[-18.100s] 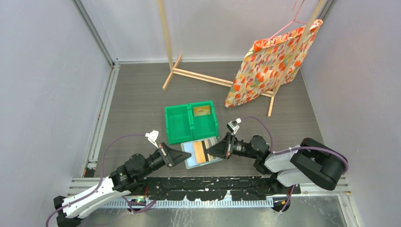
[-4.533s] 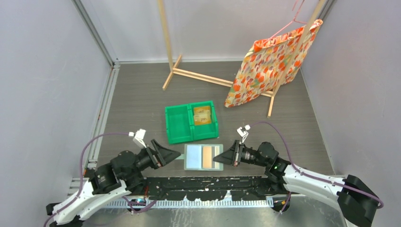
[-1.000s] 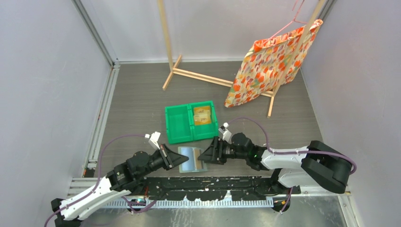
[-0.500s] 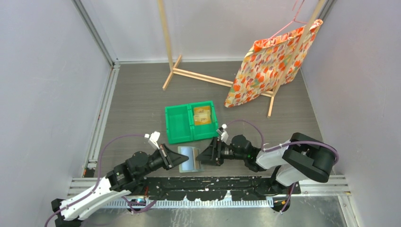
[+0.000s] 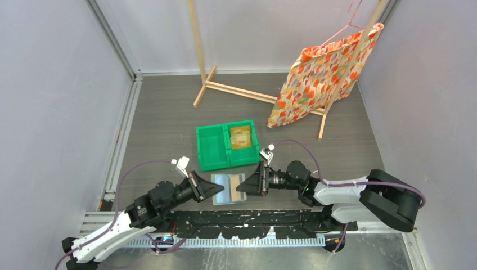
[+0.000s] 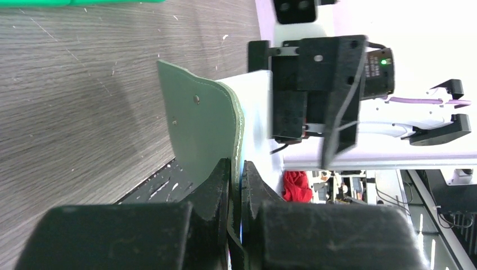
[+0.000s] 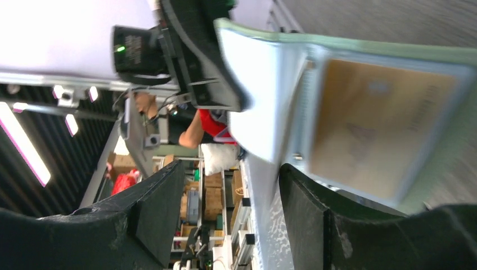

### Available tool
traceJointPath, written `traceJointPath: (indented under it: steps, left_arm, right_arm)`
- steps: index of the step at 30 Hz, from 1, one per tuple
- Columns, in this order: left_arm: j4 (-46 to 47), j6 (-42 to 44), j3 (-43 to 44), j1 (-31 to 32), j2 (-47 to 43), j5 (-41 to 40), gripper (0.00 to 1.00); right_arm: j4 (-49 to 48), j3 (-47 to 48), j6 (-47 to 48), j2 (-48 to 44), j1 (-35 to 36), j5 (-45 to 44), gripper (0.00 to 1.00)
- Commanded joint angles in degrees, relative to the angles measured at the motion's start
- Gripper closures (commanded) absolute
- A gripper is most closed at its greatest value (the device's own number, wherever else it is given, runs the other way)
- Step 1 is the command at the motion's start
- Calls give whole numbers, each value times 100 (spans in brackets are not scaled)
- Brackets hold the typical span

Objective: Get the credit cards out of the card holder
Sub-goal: Remove the credit card from the card holder.

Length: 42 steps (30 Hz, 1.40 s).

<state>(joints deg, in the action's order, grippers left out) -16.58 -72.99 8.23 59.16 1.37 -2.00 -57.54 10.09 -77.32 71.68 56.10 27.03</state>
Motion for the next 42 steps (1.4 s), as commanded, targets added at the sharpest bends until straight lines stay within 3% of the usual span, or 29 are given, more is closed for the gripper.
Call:
traceJointPath:
  steps: [1,10,21,29,32,36,42]
  left_arm:
    - [273,48,13,-16,48,26,100]
    - [384,57,-13,-10,147,79,99]
    - [1347,-268,-757,-17,470,311,99]
    - [645,-104,-744,-11,388,261,99]
    - [323,-102,-732,-9,225,244,91]
    - [-461,-94,-588,-16,70,-72,97]
    - [-791,-99,-577,-12,116,-270,99]
  right_arm:
    - [-450,367,17,-378,46,329,33]
    - [-139,515,239,-325,174,319,33]
    - [-903,540,333,1027,429,180,33]
    - [-2297,522,69,2643,480,212,33]
    - [-2455,717,-34,3139,523,218,35]
    - [-2446,758,20,3217,537,131,36]
    - [-2438,642,1,3262,535,24,36]
